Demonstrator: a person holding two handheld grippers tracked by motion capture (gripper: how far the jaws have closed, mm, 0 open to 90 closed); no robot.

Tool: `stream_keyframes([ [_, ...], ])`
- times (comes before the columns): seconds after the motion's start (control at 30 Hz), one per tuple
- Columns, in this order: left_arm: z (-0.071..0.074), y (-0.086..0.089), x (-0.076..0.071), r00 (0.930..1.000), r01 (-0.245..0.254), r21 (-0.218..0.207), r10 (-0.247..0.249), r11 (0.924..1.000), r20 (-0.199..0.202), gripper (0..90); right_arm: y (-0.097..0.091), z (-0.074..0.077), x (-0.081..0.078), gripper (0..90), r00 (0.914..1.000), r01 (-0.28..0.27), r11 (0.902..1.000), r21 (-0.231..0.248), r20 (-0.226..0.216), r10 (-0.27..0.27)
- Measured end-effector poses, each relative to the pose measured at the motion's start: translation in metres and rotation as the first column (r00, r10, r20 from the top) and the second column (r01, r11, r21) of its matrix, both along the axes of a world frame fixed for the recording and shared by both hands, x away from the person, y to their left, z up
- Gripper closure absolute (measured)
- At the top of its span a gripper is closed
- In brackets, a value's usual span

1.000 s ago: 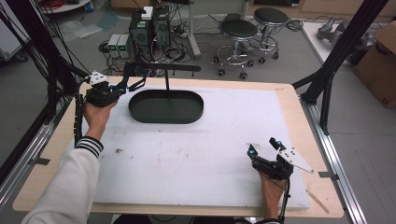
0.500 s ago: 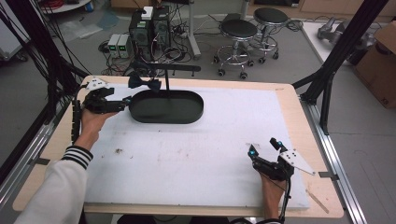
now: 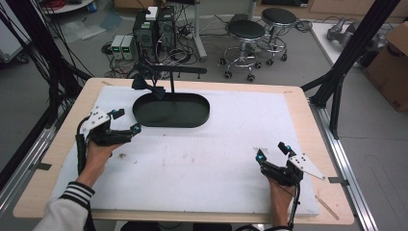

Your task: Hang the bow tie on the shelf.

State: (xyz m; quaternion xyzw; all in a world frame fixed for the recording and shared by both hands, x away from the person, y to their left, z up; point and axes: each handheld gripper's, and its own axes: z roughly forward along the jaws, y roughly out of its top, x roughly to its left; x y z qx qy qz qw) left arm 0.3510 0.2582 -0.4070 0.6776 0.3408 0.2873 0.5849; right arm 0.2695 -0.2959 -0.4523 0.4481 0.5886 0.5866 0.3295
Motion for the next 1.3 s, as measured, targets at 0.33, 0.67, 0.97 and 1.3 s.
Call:
stream_keyframes([
  [0.33, -0.032, 0.027, -0.043, 0.999, -0.037, 0.02, 0.036, 0.9991, 0.025, 13.4, 0.0, 0.0, 0.0, 10.1, 1.0, 0.005, 1.0, -0.005, 0.003, -0.005],
  [0.67, -0.044, 0.026, -0.055, 0.9958, -0.034, -0.02, 0.035, 0.9992, 0.085, 13.5, 0.001, 0.0, -0.001, 10.1, 0.9999, 0.012, 0.9999, -0.008, -0.001, -0.012],
  [0.97, -0.046, 0.028, -0.058, 0.9919, -0.053, -0.041, 0.057, 0.9978, 0.113, 15.1, 0.0, 0.0, -0.001, 10.1, 0.9998, 0.021, 0.9998, 0.003, -0.002, -0.021],
  [1.3, -0.047, 0.032, -0.061, 0.9887, -0.055, -0.084, 0.066, 0.995, 0.134, 15.1, -0.002, 0.0, 0.0, 10.1, 0.9996, 0.026, 0.9994, 0.021, -0.001, -0.026],
])
